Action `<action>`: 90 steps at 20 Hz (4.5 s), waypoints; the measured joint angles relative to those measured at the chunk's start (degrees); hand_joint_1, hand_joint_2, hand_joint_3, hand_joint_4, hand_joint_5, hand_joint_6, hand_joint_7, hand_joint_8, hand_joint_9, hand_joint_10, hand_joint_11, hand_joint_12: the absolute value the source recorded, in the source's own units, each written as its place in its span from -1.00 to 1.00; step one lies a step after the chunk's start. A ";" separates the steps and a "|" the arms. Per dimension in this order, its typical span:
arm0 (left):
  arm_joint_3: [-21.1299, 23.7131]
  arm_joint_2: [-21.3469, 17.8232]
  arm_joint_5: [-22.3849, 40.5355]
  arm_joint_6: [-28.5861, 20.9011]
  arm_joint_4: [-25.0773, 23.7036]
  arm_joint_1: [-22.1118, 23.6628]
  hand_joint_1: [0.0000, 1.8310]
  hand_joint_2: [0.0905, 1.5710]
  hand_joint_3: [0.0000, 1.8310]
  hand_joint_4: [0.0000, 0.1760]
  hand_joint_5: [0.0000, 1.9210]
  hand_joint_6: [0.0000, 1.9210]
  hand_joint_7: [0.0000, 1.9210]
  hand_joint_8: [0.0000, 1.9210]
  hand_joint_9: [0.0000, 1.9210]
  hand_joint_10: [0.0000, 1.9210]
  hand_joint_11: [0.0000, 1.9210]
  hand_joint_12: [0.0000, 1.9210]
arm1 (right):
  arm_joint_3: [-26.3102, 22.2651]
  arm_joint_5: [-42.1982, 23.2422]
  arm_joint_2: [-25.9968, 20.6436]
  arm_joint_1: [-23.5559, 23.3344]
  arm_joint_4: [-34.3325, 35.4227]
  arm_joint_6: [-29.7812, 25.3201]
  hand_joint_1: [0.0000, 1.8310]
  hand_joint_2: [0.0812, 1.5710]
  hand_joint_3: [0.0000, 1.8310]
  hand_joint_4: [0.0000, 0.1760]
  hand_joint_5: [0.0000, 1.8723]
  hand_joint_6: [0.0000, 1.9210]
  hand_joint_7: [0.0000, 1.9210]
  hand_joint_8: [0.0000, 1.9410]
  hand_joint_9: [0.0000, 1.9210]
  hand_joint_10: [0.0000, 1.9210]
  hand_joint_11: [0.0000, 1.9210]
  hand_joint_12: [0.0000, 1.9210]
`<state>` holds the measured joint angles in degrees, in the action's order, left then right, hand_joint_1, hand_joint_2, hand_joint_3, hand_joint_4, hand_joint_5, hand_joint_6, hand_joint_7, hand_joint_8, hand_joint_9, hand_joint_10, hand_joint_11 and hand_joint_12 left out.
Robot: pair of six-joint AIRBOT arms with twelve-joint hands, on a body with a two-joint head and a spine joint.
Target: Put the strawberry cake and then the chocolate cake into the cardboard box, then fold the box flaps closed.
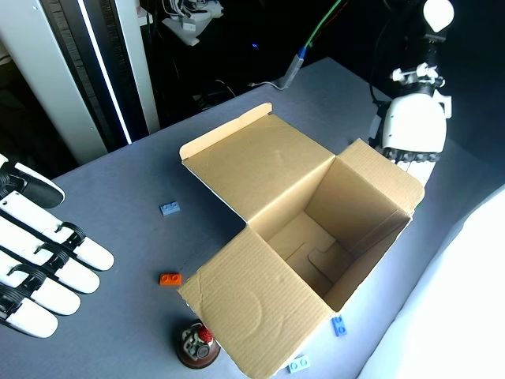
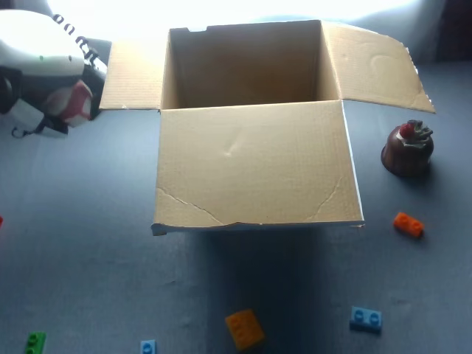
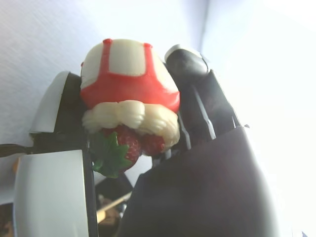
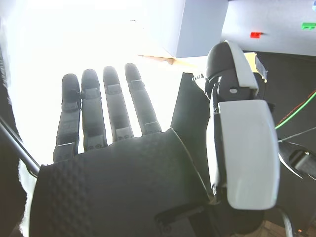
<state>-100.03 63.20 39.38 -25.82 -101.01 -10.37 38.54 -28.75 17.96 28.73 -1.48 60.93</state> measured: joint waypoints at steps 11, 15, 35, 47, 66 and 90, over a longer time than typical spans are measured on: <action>-0.28 -1.92 4.24 -3.89 -8.00 6.69 0.43 0.41 -0.59 -1.00 -0.32 0.47 -0.38 0.80 -0.39 0.90 -0.49 1.00 | 0.00 -0.11 0.00 0.00 -0.02 0.02 -0.74 0.41 -1.00 -1.00 -0.77 -0.99 -0.83 -0.99 -0.84 -0.99 -1.00 -0.36; -3.19 -1.90 4.98 -4.42 -9.57 7.63 0.42 0.38 -0.54 -1.00 -0.35 0.57 -0.38 0.78 -0.38 0.88 -0.48 1.00 | 0.00 -0.11 0.00 0.00 0.00 0.02 -0.76 0.42 -1.00 -1.00 -0.76 -0.99 -0.81 -0.99 -0.84 -0.99 -1.00 -0.35; 3.61 -1.57 9.14 -5.55 -12.39 18.16 0.42 0.47 -0.73 -1.00 -0.31 0.47 -0.35 0.71 -0.37 0.82 -0.51 1.00 | 0.00 -0.11 0.00 0.02 -0.02 0.02 -0.74 0.41 -1.00 -1.00 -0.76 -1.00 -0.82 -1.00 -0.84 -0.99 -1.00 -0.36; 4.90 3.34 10.40 -6.62 -14.82 20.74 0.43 0.51 -0.81 -1.00 -0.30 0.43 -0.35 0.71 -0.38 0.83 -0.50 1.00 | 0.00 -0.13 0.00 0.00 -0.02 0.02 -0.73 0.41 -1.00 -1.00 -0.75 -1.00 -0.81 -1.00 -0.82 -1.00 -1.00 -0.43; 1.79 15.69 8.15 -3.91 -19.61 17.16 0.42 0.44 -0.65 -1.00 -0.33 0.49 -0.38 0.78 -0.38 0.86 -0.48 1.00 | 0.00 -0.13 0.44 -0.87 0.02 0.42 -0.68 0.41 -1.00 -1.00 -0.75 -1.00 -0.81 -1.00 -0.82 -1.00 -1.00 -0.35; 0.00 17.70 4.59 -1.25 -20.59 14.82 -0.09 0.29 -1.00 -0.62 -0.61 -0.98 -0.52 -0.99 -0.48 -0.85 -0.87 0.18 | 0.00 0.61 1.11 -1.95 0.00 0.63 -0.73 0.42 -1.00 -1.00 -0.80 -1.00 -0.84 -1.00 -0.85 -1.00 -1.00 -0.44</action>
<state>-100.03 80.90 43.97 -27.07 -121.60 4.45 38.54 -28.14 19.07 26.79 -1.48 61.56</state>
